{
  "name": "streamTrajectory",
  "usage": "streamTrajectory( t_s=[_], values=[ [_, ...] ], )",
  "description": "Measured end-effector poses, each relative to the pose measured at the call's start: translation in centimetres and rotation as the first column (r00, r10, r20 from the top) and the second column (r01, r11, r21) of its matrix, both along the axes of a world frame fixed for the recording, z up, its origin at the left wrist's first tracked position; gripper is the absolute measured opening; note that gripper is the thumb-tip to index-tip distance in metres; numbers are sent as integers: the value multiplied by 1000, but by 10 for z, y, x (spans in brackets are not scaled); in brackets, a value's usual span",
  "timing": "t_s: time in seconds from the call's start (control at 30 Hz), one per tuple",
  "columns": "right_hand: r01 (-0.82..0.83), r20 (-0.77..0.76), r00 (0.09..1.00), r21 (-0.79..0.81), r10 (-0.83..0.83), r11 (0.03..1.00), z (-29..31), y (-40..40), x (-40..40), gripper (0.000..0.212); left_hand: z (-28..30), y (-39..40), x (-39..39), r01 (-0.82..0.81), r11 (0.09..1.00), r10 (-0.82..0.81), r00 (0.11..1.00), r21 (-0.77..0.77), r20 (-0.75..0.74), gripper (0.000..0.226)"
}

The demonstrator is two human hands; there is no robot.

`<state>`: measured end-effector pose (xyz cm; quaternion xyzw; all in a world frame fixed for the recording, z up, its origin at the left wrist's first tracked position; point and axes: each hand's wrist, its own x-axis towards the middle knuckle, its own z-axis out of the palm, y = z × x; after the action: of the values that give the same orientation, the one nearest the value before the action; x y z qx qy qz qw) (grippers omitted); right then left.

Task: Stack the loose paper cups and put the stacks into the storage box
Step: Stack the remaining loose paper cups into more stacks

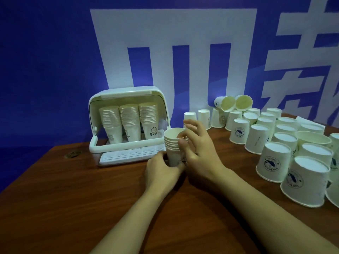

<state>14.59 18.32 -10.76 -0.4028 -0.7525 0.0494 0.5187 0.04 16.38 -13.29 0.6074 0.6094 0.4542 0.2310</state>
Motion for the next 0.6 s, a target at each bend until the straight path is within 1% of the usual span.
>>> streamTrajectory(
  t_s=[0.1,0.17,0.23,0.3,0.37,0.4,0.43,0.47,0.5,0.53,0.6],
  values=[
    [-4,3,1000,-36,4,999,-10,-1,-2,39,2,0,1,-32,999,32,999,3,27,49],
    [-5,33,999,-37,6,999,-14,-1,-4,43,2,0,1,-39,999,38,997,12,74,58],
    [2,25,1000,-33,-2,999,-15,0,-6,44,2,2,2,-37,999,35,994,16,103,61],
    [-33,-45,999,-33,31,999,-16,2,-7,42,4,5,2,-26,1000,25,998,17,62,61],
    [-54,-185,982,-37,46,998,-19,9,-3,40,7,9,-1,-3,1000,4,999,31,-36,61],
    [-16,-251,968,-57,1,998,-19,16,0,40,8,13,-3,8,999,-4,995,48,-96,59],
    [53,-297,952,-95,-79,994,-19,28,3,40,8,16,-5,13,998,-4,990,68,-142,58],
    [143,-296,938,-147,-181,979,-19,43,8,41,8,19,-6,13,997,0,987,81,-158,56],
    [237,-242,929,-199,-282,951,-20,64,14,43,8,20,-7,15,996,-2,988,84,-154,55],
    [326,-134,922,-233,-362,916,-21,86,18,46,6,22,-7,17,997,-6,990,79,-142,54],
    [453,89,891,-207,-444,867,-21,127,25,60,1,23,-8,25,997,-17,994,71,-106,55]
  ],
)
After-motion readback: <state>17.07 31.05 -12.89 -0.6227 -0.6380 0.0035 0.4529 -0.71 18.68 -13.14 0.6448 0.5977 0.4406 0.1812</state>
